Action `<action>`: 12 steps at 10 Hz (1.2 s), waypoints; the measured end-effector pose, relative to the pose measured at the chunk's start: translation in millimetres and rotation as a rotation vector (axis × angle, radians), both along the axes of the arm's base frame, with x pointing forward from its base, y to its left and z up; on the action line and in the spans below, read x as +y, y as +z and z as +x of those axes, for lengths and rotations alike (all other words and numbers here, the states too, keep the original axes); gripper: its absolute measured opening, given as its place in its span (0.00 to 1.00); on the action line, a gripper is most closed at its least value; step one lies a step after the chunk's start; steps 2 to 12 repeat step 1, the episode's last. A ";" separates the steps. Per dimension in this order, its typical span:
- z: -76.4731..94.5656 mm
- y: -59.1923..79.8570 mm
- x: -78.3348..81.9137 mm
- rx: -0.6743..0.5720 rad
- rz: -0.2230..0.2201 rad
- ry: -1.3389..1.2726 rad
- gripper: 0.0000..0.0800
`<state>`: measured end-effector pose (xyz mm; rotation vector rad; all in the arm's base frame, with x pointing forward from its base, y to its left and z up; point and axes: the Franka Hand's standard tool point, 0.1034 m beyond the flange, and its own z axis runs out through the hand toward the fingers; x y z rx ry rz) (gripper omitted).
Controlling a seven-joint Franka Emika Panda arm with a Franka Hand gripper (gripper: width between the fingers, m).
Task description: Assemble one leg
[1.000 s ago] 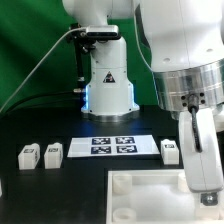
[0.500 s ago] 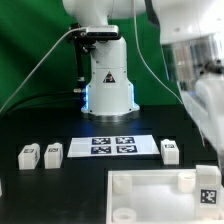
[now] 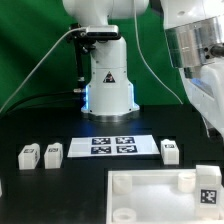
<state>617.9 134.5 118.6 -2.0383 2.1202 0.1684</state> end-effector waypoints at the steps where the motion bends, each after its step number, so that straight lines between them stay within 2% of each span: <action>1: 0.0 -0.1 0.0 0.000 0.000 0.000 0.81; 12: 0.0 -0.1 0.0 0.000 0.000 0.000 0.81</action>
Offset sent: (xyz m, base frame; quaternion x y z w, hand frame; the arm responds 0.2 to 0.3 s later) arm 0.0000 0.0000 0.0000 0.0000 0.0000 0.0000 1.0000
